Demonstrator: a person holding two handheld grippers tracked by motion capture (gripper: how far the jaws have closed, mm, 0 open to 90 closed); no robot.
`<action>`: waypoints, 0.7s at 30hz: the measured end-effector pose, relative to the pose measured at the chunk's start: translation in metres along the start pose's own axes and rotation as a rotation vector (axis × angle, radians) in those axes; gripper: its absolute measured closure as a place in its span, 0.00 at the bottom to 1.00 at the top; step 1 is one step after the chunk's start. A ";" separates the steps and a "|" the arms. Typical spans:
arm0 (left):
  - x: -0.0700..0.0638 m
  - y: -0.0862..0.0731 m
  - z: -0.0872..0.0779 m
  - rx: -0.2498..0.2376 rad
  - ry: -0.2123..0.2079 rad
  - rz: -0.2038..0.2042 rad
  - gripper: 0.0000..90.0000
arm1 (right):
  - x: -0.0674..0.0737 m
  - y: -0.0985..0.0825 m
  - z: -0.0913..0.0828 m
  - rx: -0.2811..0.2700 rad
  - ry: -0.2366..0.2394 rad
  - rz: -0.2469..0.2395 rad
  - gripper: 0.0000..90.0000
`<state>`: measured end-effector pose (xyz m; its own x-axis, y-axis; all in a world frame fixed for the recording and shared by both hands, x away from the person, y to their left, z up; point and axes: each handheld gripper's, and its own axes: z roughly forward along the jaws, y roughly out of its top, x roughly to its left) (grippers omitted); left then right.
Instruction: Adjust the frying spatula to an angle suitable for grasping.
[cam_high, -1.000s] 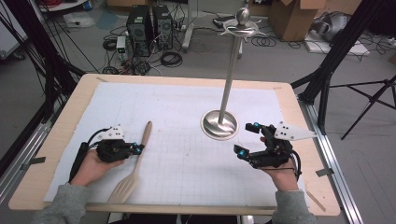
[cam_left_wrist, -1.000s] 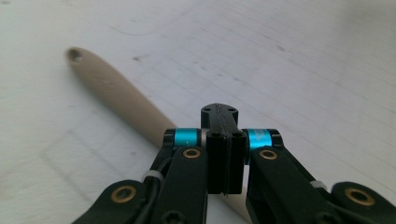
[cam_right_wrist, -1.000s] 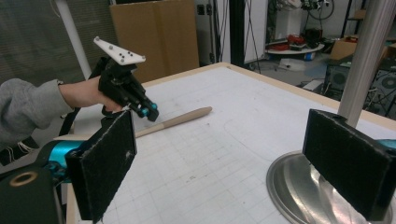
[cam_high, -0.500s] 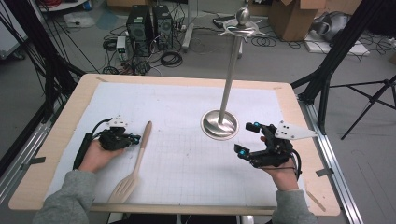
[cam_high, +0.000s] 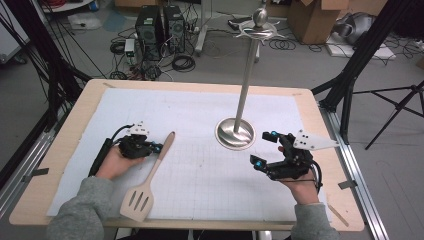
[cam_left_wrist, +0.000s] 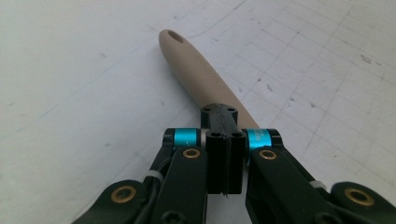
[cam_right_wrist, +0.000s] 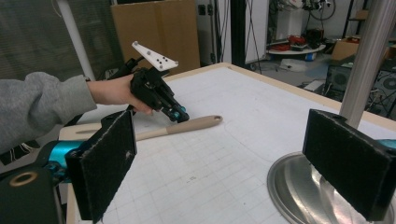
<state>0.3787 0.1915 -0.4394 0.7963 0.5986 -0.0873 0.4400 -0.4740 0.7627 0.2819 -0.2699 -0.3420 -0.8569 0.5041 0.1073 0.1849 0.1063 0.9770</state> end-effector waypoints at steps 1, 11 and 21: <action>-0.001 0.001 0.003 -0.001 -0.008 0.015 1.00 | 0.000 0.000 0.000 0.002 0.001 0.001 0.09; -0.005 0.002 0.001 -0.014 0.012 0.043 1.00 | 0.000 0.000 -0.002 0.000 -0.004 0.000 0.09; -0.037 -0.006 -0.038 -0.036 -0.075 0.074 1.00 | 0.004 0.000 -0.005 -0.003 -0.009 -0.004 0.09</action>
<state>0.3311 0.1970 -0.4168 0.8555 0.5121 -0.0765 0.3647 -0.4911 0.7911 0.2759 -0.2720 -0.3406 -0.8533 0.5113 0.1021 0.1801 0.1053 0.9780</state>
